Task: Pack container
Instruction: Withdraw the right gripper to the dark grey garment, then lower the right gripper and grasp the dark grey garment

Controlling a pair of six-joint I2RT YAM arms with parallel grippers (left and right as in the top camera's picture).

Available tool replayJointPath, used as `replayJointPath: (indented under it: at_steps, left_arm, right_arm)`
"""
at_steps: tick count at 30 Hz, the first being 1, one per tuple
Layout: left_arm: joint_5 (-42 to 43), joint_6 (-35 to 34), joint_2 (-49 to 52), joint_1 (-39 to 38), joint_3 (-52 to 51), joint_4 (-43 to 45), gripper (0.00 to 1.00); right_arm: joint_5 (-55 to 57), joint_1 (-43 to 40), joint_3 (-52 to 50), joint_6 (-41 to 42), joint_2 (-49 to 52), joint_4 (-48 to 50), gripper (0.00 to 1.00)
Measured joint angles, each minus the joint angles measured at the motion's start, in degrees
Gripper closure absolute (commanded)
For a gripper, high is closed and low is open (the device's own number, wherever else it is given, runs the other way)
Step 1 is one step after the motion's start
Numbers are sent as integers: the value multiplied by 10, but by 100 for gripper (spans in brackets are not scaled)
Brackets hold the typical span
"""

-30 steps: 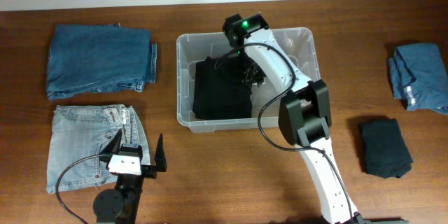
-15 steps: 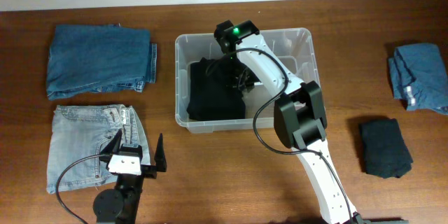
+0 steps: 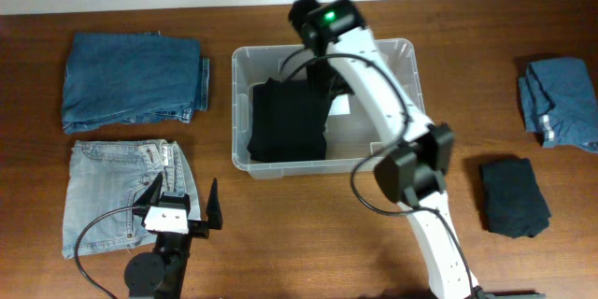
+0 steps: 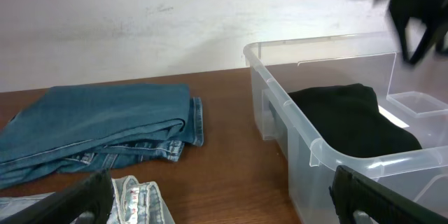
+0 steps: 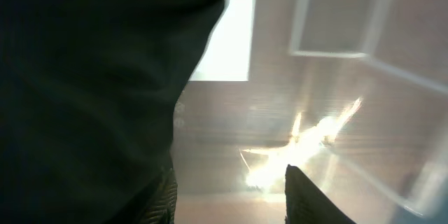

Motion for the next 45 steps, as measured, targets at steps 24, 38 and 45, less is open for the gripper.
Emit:
replayJointPath:
  at_steps: [24,38,45]
  left_arm:
    - [0,0,0,0,0,0,1]
    - [0,0,0,0,0,0,1]
    - [0,0,0,0,0,0,1]
  right_arm:
    - [-26,-516,-476,-70,-480,82,1]
    - [-85,-586,-774,-69,-475,258,1]
    - [-88,-586,-828,-61,-475,309,1]
